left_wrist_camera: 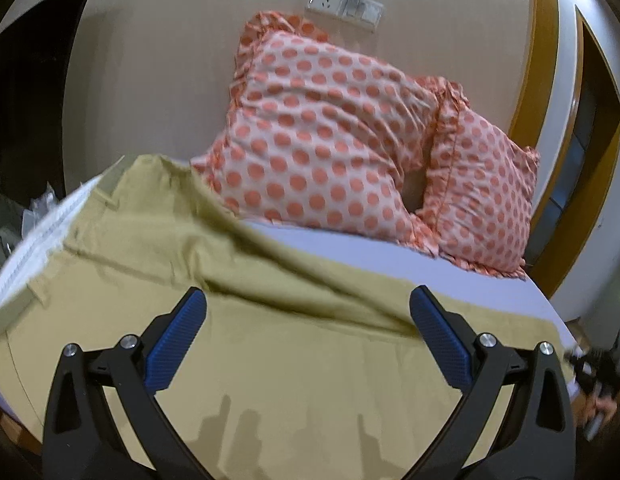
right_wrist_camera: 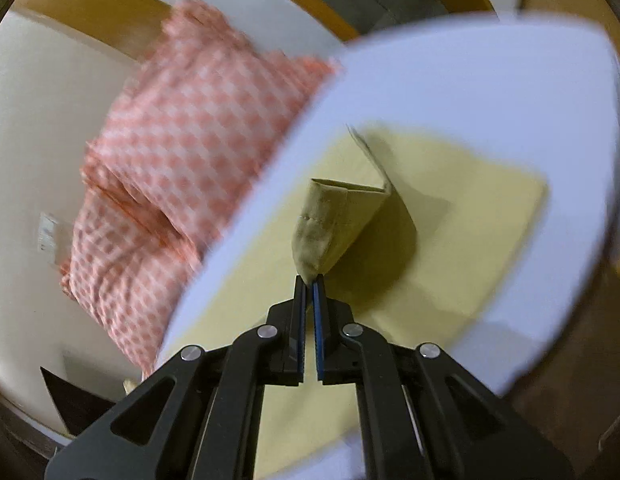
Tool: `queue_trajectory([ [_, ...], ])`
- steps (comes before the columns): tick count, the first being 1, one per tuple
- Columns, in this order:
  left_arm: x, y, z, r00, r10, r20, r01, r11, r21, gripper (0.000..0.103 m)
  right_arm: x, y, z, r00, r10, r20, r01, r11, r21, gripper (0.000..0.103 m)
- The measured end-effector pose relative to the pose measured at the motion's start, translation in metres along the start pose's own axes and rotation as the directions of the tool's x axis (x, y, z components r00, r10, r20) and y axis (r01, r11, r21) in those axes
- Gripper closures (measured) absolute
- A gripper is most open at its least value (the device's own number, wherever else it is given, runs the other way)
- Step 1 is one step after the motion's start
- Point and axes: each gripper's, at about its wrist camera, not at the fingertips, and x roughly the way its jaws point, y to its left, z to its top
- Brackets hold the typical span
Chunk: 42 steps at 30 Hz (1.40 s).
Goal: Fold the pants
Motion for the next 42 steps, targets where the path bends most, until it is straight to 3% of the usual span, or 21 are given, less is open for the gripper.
queue_trajectory([
  [1, 0.004, 0.001, 0.006, 1.0, 0.001, -0.001, -0.001, 1.0, 0.005, 0.002, 0.005, -0.005, -0.001, 0.999, -0.007, -0.031, 0.008, 1.0, 0.025, 0.097],
  [5, 0.023, 0.005, 0.018, 0.999, 0.006, -0.048, -0.006, 1.0, -0.006, 0.002, -0.003, -0.01, -0.008, 0.999, 0.022, -0.048, -0.019, 0.998, 0.061, 0.06],
  [7, 0.034, 0.009, 0.02, 0.997, 0.005, -0.074, -0.007, 1.0, -0.025, 0.002, -0.003, -0.003, -0.007, 0.999, 0.02, -0.039, -0.019, 0.999, 0.041, 0.054],
  [8, 0.043, 0.013, 0.022, 0.996, -0.002, -0.092, -0.002, 0.999, -0.045, 0.002, -0.003, 0.0, -0.007, 0.999, 0.018, -0.031, -0.017, 0.999, 0.039, 0.059],
  [9, 0.049, 0.015, 0.023, 0.995, -0.009, -0.104, 0.003, 0.998, -0.057, 0.002, 0.001, 0.001, -0.005, 1.0, 0.019, -0.017, -0.018, 0.999, 0.034, 0.072],
  [10, 0.061, 0.02, 0.026, 0.992, -0.022, -0.124, 0.012, 0.997, -0.081, 0.002, 0.003, 0.001, -0.003, 1.0, 0.023, -0.006, -0.023, 0.999, 0.029, 0.101],
  [14, 0.107, 0.035, 0.035, 0.974, -0.067, -0.216, 0.026, 0.982, -0.189, 0.003, -0.012, -0.004, 0.0, 0.993, 0.108, 0.055, -0.11, 0.993, 0.032, 0.101],
  [19, 0.176, 0.051, 0.051, 0.949, -0.044, -0.311, -0.041, 0.965, -0.261, 0.02, -0.026, 0.007, 0.002, 0.985, 0.148, 0.089, -0.148, 0.989, -0.007, 0.101],
  [22, 0.217, 0.067, 0.057, 0.925, 0.005, -0.381, -0.124, 0.95, -0.288, 0.045, -0.027, 0.01, 0.004, 0.984, 0.154, 0.093, -0.154, 0.988, -0.006, 0.101],
  [23, 0.226, 0.075, 0.056, 0.916, 0.011, -0.402, -0.144, 0.942, -0.304, 0.078, -0.026, 0.01, 0.004, 0.983, 0.155, 0.094, -0.155, 0.988, -0.003, 0.101],
  [24, 0.231, 0.084, 0.053, 0.904, 0.021, -0.427, -0.177, 0.928, -0.327, 0.099, -0.026, 0.012, 0.006, 0.983, 0.158, 0.097, -0.158, 0.987, -0.003, 0.101],
  [26, 0.22, 0.094, 0.047, 0.912, -0.013, -0.41, -0.164, 0.905, -0.393, 0.1, -0.025, 0.014, 0.01, 0.981, 0.164, 0.108, -0.165, 0.986, -0.001, 0.101],
  [30, 0.117, 0.07, 0.034, 0.965, -0.009, -0.262, -0.068, 0.956, -0.284, 0.1, -0.04, 0.015, 0.02, 0.973, 0.153, 0.173, -0.156, 0.988, 0.003, 0.101],
  [33, 0.031, 0.058, 0.001, 0.979, -0.017, -0.204, -0.034, 0.969, -0.243, 0.096, -0.057, 0.008, 0.022, 0.967, 0.125, 0.222, -0.129, 0.992, 0.004, 0.101],
  [37, -0.026, 0.063, -0.068, 0.969, -0.007, -0.247, -0.066, 0.955, -0.288, 0.094, -0.056, -0.015, 0.017, 0.977, 0.054, 0.206, -0.066, 0.997, 0.051, 0.101],
  [40, -0.029, 0.072, -0.101, 0.953, -0.02, -0.301, -0.093, 0.93, -0.355, 0.095, -0.043, -0.034, 0.011, 0.986, 0.011, 0.168, -0.028, 0.994, 0.101, 0.101],
  [42, -0.03, 0.075, -0.11, 0.954, -0.034, -0.299, -0.086, 0.922, -0.378, 0.096, -0.042, -0.038, 0.01, 0.987, -0.002, 0.163, -0.015, 0.995, 0.099, 0.101],
])
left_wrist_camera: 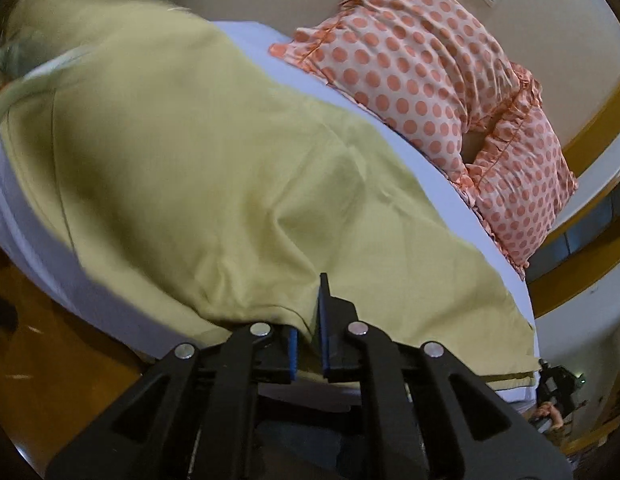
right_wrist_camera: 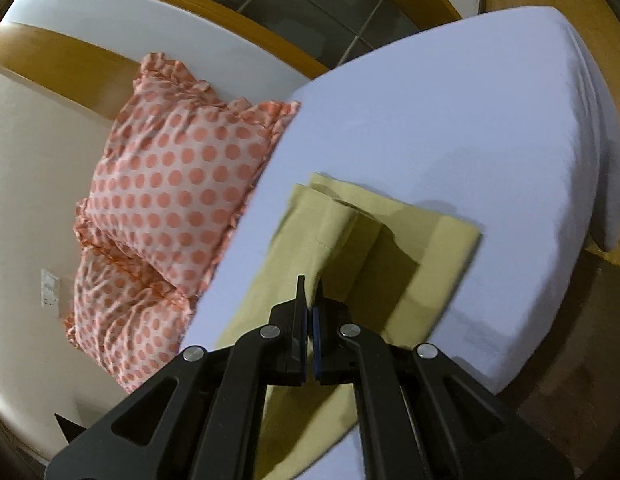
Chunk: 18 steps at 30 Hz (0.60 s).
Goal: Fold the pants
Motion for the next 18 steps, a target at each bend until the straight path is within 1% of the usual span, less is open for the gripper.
queue_trajectory([
  [3, -0.001, -0.002, -0.005, 1.0, -0.003, 0.014, 0.003, 1.0, 0.018, 0.096, -0.003, -0.003, 0.0, 1.0, -0.012, 0.001, 0.012, 1.0, -0.005, 0.101],
  [6, 0.0, -0.003, -0.008, 1.0, -0.002, 0.016, 0.001, 0.999, 0.035, 0.093, -0.009, 0.001, -0.001, 0.998, -0.059, 0.003, 0.059, 0.997, -0.053, 0.1],
  [7, -0.001, -0.002, -0.009, 1.0, -0.014, 0.017, 0.013, 0.999, 0.035, 0.093, -0.013, 0.001, -0.001, 0.996, -0.086, 0.013, 0.087, 0.994, -0.064, 0.091],
  [8, -0.002, -0.002, -0.01, 1.0, -0.023, 0.019, 0.022, 0.999, 0.036, 0.09, -0.017, 0.001, -0.001, 0.991, -0.127, 0.03, 0.129, 0.989, -0.073, 0.071],
  [10, -0.005, -0.003, -0.014, 0.999, -0.045, 0.028, 0.044, 0.998, 0.047, 0.084, -0.025, -0.002, 0.001, 0.984, -0.162, 0.072, 0.168, 0.983, -0.078, 0.043],
  [12, -0.007, -0.005, -0.017, 0.997, -0.076, 0.033, 0.074, 0.995, 0.061, 0.069, -0.03, -0.006, 0.002, 0.979, -0.18, 0.1, 0.187, 0.98, -0.073, 0.043],
  [14, -0.01, -0.008, -0.021, 0.994, -0.103, 0.041, 0.1, 0.992, 0.081, 0.06, -0.03, -0.01, 0.003, 0.977, -0.185, 0.102, 0.192, 0.979, -0.066, 0.043],
  [15, -0.011, -0.009, -0.022, 0.993, -0.111, 0.043, 0.106, 0.99, 0.091, 0.057, -0.029, -0.01, 0.003, 0.978, -0.182, 0.107, 0.19, 0.979, -0.071, 0.043],
  [18, -0.018, -0.011, -0.03, 0.987, -0.151, 0.044, 0.145, 0.982, 0.12, 0.052, -0.028, -0.006, 0.0, 0.971, -0.207, 0.117, 0.219, 0.97, -0.1, 0.044],
])
